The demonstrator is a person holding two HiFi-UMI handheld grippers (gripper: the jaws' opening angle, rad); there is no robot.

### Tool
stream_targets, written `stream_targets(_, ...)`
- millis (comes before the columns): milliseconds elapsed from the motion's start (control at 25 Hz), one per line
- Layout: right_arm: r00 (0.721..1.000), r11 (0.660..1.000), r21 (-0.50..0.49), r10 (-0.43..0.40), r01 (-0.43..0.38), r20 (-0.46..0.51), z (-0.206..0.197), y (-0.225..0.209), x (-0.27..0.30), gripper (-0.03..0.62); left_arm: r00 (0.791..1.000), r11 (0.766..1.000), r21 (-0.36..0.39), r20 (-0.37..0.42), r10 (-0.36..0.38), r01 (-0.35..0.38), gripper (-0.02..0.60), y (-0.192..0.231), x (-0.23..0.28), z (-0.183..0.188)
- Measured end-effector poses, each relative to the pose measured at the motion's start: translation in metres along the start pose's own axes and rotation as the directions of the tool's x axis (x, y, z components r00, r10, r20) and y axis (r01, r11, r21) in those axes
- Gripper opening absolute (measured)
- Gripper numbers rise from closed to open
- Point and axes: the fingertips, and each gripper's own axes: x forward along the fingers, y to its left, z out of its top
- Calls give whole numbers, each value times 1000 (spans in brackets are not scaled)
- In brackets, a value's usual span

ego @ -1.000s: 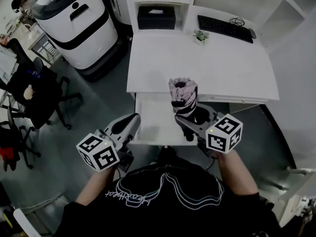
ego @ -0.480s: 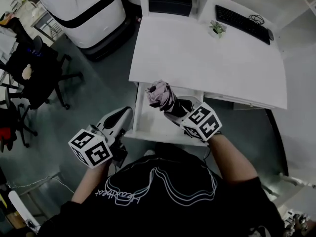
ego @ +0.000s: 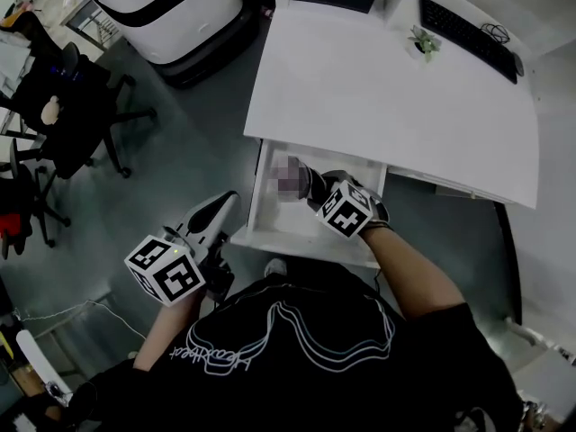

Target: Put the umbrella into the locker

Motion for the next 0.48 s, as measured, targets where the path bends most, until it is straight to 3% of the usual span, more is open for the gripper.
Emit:
stream_targets(200, 993, 999, -34, 2, -6, -121, -30, -6, 50, 244, 999, 999, -27, 4, 43, -42, 6, 18, 0, -3)
stream_targets(480, 980, 1000, -19, -18, 14, -200, -53, -11, 89, 245, 998, 997, -48, -2, 63, -63, 6, 26, 2, -9)
